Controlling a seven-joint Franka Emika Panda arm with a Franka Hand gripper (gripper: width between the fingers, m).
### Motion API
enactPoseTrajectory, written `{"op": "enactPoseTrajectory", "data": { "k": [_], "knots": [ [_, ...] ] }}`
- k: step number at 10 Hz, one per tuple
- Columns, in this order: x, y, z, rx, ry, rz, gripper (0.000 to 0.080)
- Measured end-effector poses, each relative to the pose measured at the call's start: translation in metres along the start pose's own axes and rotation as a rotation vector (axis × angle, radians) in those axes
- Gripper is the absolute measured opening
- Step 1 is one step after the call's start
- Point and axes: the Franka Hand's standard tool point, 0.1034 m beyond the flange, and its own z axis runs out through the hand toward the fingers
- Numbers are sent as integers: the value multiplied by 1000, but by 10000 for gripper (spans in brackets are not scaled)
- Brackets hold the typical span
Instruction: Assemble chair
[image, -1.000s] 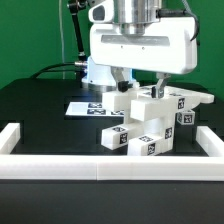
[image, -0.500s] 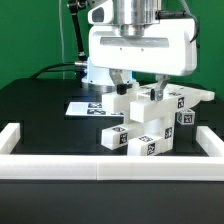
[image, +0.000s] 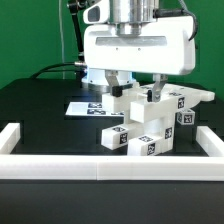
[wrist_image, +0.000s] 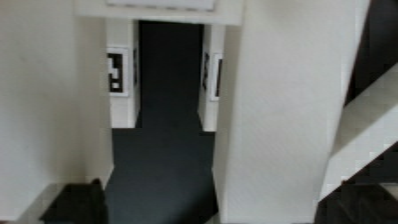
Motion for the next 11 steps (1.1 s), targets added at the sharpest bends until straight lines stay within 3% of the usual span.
{"op": "enactPoseTrajectory", "data": {
  "k": [2,5,7,11],
  "knots": [
    [-2,-4,-11,4,-18,-2,649],
    [-12,-19,-47,38,-36,13,649],
    [-30,-19,-53,53,-47,66,649],
    [-30,-19,-52,51,-47,53,649]
  ]
}}
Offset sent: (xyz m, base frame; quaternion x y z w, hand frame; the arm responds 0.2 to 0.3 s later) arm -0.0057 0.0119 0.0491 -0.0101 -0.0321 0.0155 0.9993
